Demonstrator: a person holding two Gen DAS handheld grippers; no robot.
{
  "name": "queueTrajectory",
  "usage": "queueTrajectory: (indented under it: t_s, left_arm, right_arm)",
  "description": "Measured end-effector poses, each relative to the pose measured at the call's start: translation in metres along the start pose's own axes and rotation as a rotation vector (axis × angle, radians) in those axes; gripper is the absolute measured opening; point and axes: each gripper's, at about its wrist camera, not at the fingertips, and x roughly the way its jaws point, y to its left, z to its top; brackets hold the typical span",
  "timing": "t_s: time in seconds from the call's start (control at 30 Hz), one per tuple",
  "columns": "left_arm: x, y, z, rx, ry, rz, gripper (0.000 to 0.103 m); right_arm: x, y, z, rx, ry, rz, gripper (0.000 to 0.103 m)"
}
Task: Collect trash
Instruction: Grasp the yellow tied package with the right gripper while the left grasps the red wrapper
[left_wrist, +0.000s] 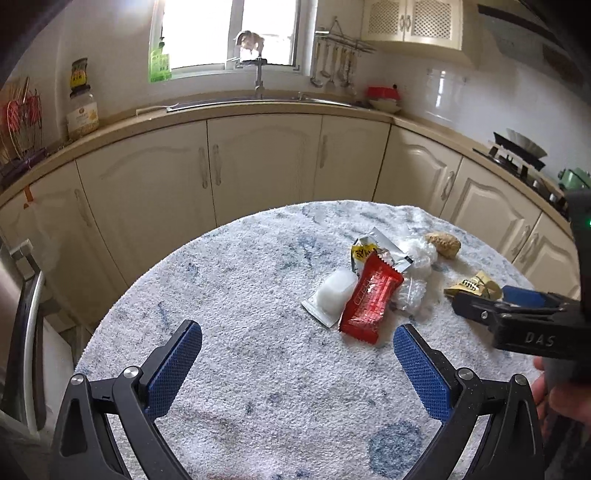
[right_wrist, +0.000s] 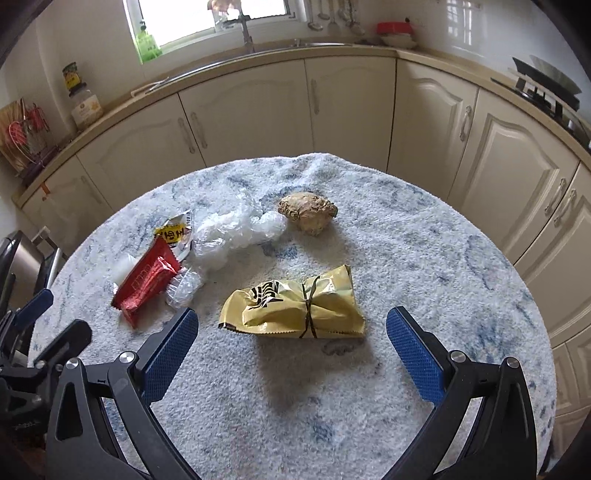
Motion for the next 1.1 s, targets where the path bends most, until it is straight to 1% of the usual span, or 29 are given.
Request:
queueTrajectory:
  t_s: [0.03, 0.07, 0.1, 0.13, 0.2, 0.27, 0.37, 0.47, 0.53, 0.63, 0.67, 0.7, 0.73, 0.77, 0.8, 0.83, 0.87, 0.9, 0.93, 0.97, 1.03, 1.1]
  left_arm:
    - [0.003, 0.004, 0.002, -0.018, 0.008, -0.008, 0.102]
    - [0.007, 0.008, 0.003, -0.034, 0.020, -0.012, 0.102]
    - [0.011, 0.011, 0.004, -0.046, 0.032, -0.017, 0.102]
    - [0.015, 0.012, 0.006, -0.053, 0.042, -0.023, 0.102]
    - [0.017, 0.013, 0.006, -0.056, 0.049, -0.019, 0.102]
    - [0.020, 0.008, 0.011, -0.026, 0.038, 0.000, 0.102]
    - [0.027, -0.004, 0.015, 0.054, 0.034, 0.041, 0.102]
    - [0.039, -0.018, 0.018, 0.124, 0.077, 0.061, 0.102]
    - [0.046, -0.027, 0.023, 0.170, 0.083, 0.058, 0.102]
    - [0.062, -0.043, 0.029, 0.255, 0.102, 0.091, 0.101]
    - [0.070, -0.047, 0.031, 0.276, 0.124, 0.096, 0.096]
    - [0.075, -0.048, 0.032, 0.286, 0.134, 0.086, 0.095]
    - [0.076, -0.048, 0.035, 0.281, 0.131, 0.056, 0.082]
    - [0.077, -0.046, 0.036, 0.264, 0.141, 0.015, 0.066]
    - [0.080, -0.043, 0.037, 0.235, 0.158, -0.031, 0.058]
    - [0.080, -0.039, 0.038, 0.205, 0.167, -0.064, 0.047]
    - [0.079, -0.036, 0.037, 0.201, 0.163, -0.060, 0.039]
    - [0.077, -0.033, 0.035, 0.192, 0.159, -0.066, 0.035]
    - [0.076, -0.027, 0.034, 0.166, 0.159, -0.084, 0.029]
    - [0.074, -0.021, 0.033, 0.141, 0.159, -0.109, 0.026]
    - [0.068, -0.009, 0.030, 0.091, 0.163, -0.156, 0.021]
    - [0.062, 0.000, 0.025, 0.056, 0.158, -0.182, 0.021]
  right_arm:
    - [0.003, 0.000, -0.001, 0.000, -0.005, 0.003, 0.090]
    - [0.002, 0.003, -0.002, -0.018, -0.024, -0.012, 0.086]
    - [0.002, 0.004, -0.001, -0.028, -0.026, -0.015, 0.075]
    - [0.001, 0.006, -0.001, -0.034, -0.031, -0.004, 0.069]
    - [0.000, 0.004, -0.001, -0.025, -0.037, 0.012, 0.068]
    - [-0.002, -0.002, -0.001, 0.004, -0.047, 0.042, 0.067]
    - [-0.005, -0.010, -0.002, 0.041, -0.056, 0.070, 0.067]
    - [-0.006, -0.014, -0.003, 0.062, -0.063, 0.086, 0.067]
    - [-0.007, -0.017, -0.004, 0.074, -0.066, 0.096, 0.067]
    - [-0.008, -0.021, -0.004, 0.091, -0.069, 0.112, 0.067]
    - [-0.008, -0.022, -0.004, 0.095, -0.070, 0.115, 0.067]
    - [-0.008, -0.023, -0.004, 0.096, -0.070, 0.117, 0.067]
    - [-0.008, -0.023, -0.004, 0.097, -0.071, 0.118, 0.067]
    - [-0.008, -0.023, -0.004, 0.099, -0.071, 0.121, 0.067]
    - [-0.008, -0.023, -0.004, 0.100, -0.071, 0.122, 0.067]
    - [-0.008, -0.023, -0.004, 0.101, -0.071, 0.125, 0.067]
    - [-0.009, -0.023, -0.004, 0.100, -0.071, 0.125, 0.067]
    - [-0.009, -0.023, -0.004, 0.099, -0.070, 0.124, 0.067]
    - [-0.009, -0.023, -0.005, 0.097, -0.070, 0.123, 0.067]
    - [-0.009, -0.023, -0.005, 0.095, -0.069, 0.123, 0.067]
    - [-0.010, -0.022, -0.005, 0.093, -0.069, 0.126, 0.067]
    - [-0.010, -0.022, -0.006, 0.092, -0.069, 0.128, 0.067]
